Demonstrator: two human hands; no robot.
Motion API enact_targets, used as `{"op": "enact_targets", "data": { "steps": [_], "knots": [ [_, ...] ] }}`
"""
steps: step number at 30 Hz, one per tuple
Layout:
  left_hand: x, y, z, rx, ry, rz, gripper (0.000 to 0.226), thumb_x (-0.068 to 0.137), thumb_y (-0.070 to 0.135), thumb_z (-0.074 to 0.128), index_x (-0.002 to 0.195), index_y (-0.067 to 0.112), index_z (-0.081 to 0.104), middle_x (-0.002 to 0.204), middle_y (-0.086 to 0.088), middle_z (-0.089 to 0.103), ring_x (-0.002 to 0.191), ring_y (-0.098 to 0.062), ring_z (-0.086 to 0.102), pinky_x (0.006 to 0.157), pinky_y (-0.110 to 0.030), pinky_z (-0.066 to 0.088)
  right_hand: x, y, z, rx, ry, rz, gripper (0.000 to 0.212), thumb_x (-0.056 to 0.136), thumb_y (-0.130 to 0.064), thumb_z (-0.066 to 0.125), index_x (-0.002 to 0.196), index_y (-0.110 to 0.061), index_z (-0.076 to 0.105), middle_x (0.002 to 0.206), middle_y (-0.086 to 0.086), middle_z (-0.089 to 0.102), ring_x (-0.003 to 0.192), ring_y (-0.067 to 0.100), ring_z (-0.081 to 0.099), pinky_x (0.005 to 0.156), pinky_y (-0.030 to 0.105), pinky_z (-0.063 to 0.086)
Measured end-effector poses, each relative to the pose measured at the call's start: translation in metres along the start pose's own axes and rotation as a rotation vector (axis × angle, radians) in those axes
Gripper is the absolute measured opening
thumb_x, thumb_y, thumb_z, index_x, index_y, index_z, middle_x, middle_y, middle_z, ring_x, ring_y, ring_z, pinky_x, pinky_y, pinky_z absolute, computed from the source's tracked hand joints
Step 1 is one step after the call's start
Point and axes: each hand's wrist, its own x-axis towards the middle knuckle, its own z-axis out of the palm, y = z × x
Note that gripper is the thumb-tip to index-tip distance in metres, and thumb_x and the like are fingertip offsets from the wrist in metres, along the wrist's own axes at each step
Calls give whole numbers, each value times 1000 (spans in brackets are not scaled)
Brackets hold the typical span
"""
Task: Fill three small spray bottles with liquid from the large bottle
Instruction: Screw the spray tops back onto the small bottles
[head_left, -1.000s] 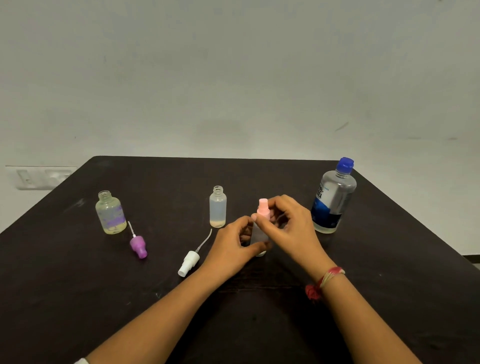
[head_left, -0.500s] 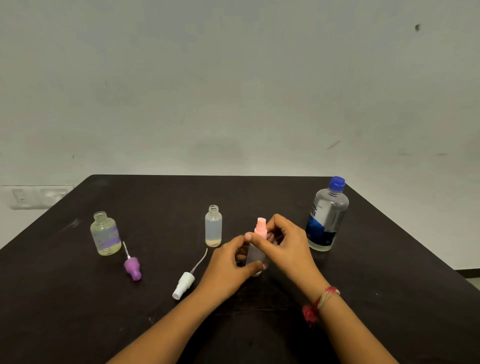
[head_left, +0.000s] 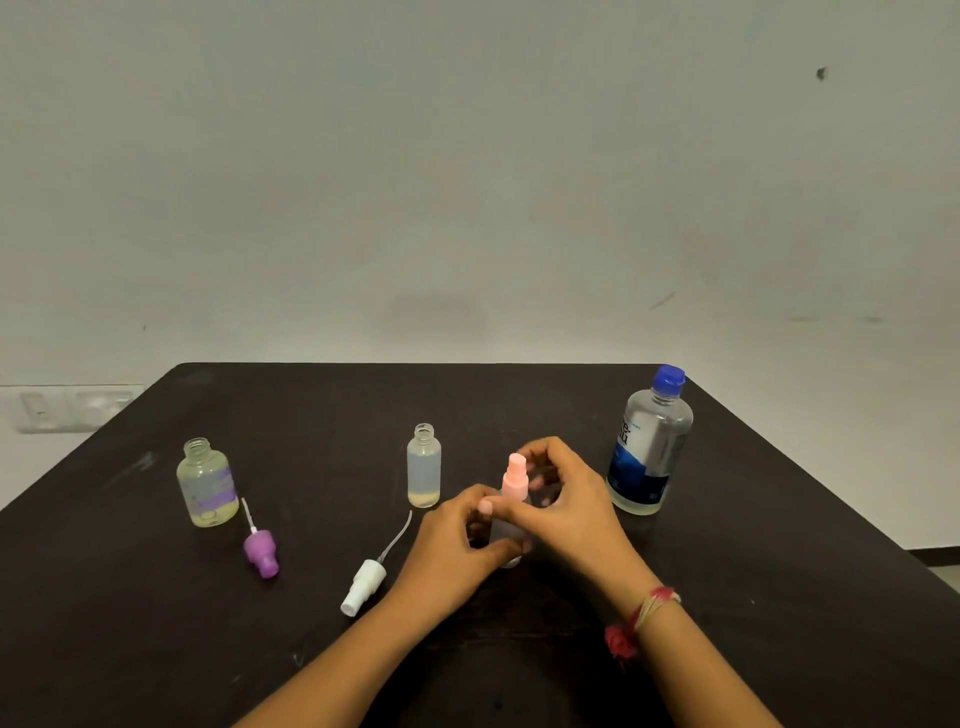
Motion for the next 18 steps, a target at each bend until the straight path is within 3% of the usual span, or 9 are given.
{"op": "enact_targets", "data": {
  "steps": [3, 6, 8, 12, 18],
  "knots": [
    [1, -1, 0, -37, -21, -20, 28, 72, 22, 79, 94, 31, 64, 96, 9, 71, 95, -4, 67, 89, -34, 55, 1, -4, -7, 215, -193, -11, 64, 69, -36, 79, 124, -38, 48, 121, -14, 57, 108, -3, 57, 89, 17, 50],
    [1, 0, 1, -52, -41, -40, 32, 73, 21, 79, 100, 27, 63, 98, 8, 72, 94, -3, 67, 90, -31, 54, 1, -6, -13, 335, -291, -47, 53, 82, -4, 68, 128, -24, 50, 125, -4, 61, 116, 6, 58, 96, 22, 48],
    [1, 2, 1, -45, -40, -41, 32, 74, 21, 79, 100, 27, 63, 97, 9, 72, 94, 0, 66, 89, -26, 53, 1, -7, -15, 301, -309, -60, 48, 85, 5, 61, 124, -22, 54, 123, -2, 63, 117, 6, 58, 96, 23, 48],
    [0, 4, 1, -30, -27, -40, 33, 74, 21, 79, 101, 28, 62, 98, 11, 71, 93, 3, 65, 87, -20, 52, 2, -5, -15, 266, -293, -56, 40, 85, 8, 58, 118, -16, 60, 116, 0, 67, 113, 7, 61, 93, 24, 50],
    [1, 2, 1, -1, -34, -41, 34, 75, 27, 78, 104, 29, 61, 102, 11, 70, 97, 3, 64, 88, -20, 52, 3, -4, -14, 254, -191, -40, 32, 77, -3, 74, 104, -19, 66, 97, 2, 72, 96, 9, 68, 82, 23, 54]
  ]
}}
